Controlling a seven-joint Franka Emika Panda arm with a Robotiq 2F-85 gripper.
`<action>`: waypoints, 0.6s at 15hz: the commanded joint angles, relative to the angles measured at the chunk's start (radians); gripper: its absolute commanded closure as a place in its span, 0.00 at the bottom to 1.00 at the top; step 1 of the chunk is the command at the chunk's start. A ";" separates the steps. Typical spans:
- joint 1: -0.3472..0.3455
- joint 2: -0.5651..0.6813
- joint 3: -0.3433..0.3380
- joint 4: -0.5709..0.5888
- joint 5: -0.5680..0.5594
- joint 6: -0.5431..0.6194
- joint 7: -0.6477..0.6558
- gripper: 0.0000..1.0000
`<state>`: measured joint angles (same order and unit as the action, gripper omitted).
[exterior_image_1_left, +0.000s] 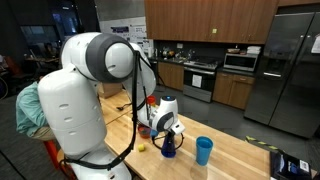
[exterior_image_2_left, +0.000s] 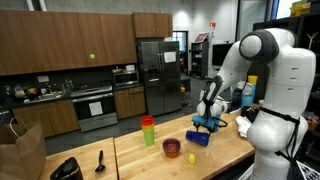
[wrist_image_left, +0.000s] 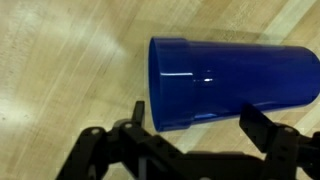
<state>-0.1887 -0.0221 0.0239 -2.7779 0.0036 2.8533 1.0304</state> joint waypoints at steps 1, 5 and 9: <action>0.052 0.071 -0.030 0.002 0.030 0.047 -0.016 0.35; 0.097 0.063 -0.029 0.007 0.222 0.011 -0.161 0.51; 0.111 0.031 -0.010 0.000 0.510 -0.067 -0.409 0.58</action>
<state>-0.0943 -0.0214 0.0082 -2.7714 0.3673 2.8519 0.7629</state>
